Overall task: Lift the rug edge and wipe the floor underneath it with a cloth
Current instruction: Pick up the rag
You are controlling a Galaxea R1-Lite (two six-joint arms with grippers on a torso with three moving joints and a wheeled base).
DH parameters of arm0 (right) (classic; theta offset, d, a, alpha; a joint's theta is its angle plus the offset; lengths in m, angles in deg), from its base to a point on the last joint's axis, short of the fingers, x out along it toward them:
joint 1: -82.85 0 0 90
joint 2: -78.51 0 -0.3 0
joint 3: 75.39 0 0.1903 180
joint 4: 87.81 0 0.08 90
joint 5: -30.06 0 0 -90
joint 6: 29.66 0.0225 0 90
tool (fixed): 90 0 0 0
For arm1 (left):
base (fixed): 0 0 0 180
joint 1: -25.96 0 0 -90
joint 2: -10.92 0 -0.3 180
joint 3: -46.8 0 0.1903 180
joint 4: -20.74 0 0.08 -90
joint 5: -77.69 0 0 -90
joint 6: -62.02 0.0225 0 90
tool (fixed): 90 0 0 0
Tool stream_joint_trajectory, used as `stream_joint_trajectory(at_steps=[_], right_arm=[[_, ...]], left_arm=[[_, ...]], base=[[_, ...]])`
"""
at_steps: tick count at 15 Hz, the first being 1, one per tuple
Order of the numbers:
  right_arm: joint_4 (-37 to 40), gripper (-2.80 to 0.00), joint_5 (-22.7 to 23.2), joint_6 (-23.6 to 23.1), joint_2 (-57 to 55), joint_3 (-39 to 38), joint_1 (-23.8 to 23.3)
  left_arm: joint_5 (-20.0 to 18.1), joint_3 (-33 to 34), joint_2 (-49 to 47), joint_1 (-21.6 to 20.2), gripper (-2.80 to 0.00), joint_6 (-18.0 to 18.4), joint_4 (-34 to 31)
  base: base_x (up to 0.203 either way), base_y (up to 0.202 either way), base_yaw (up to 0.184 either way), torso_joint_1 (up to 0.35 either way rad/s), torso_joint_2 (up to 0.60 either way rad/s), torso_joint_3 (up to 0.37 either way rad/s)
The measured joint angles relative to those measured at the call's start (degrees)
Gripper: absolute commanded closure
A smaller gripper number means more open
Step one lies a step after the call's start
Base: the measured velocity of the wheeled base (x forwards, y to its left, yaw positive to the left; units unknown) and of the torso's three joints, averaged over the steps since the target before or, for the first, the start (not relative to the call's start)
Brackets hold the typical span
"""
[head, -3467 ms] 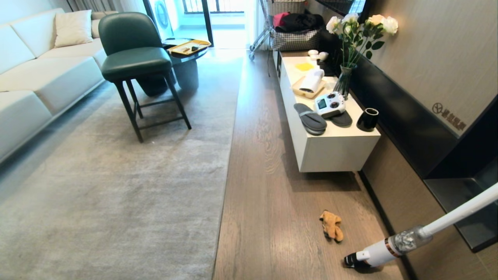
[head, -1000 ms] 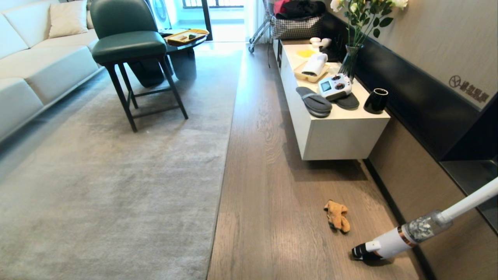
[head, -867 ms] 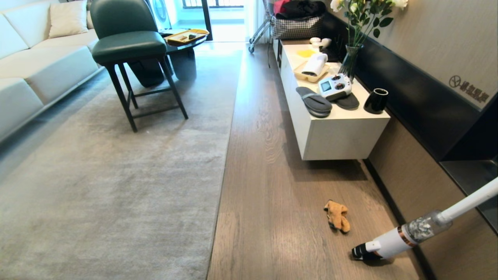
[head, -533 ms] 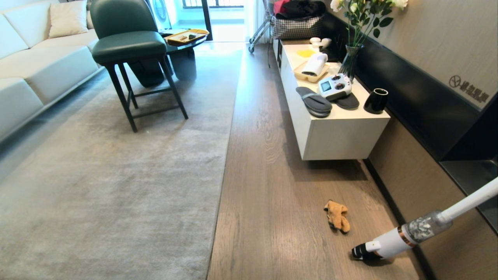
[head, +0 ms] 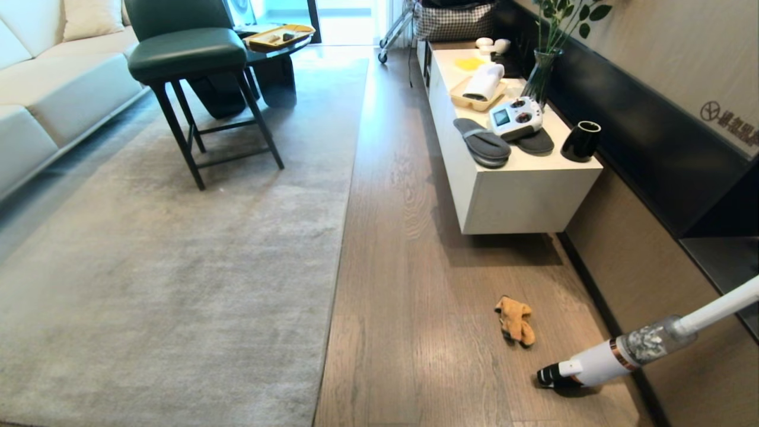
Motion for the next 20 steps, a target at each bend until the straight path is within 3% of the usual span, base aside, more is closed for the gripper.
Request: stream_joint_trajectory(at_steps=[20], right_arm=[[0.0,0.0,0.0,0.02,0.0,0.0,0.0]], left_arm=[[0.05,0.0,0.0,0.0,0.0,-0.33,0.11]], base=[[0.0,0.0,0.0,0.004,0.0,-0.196]])
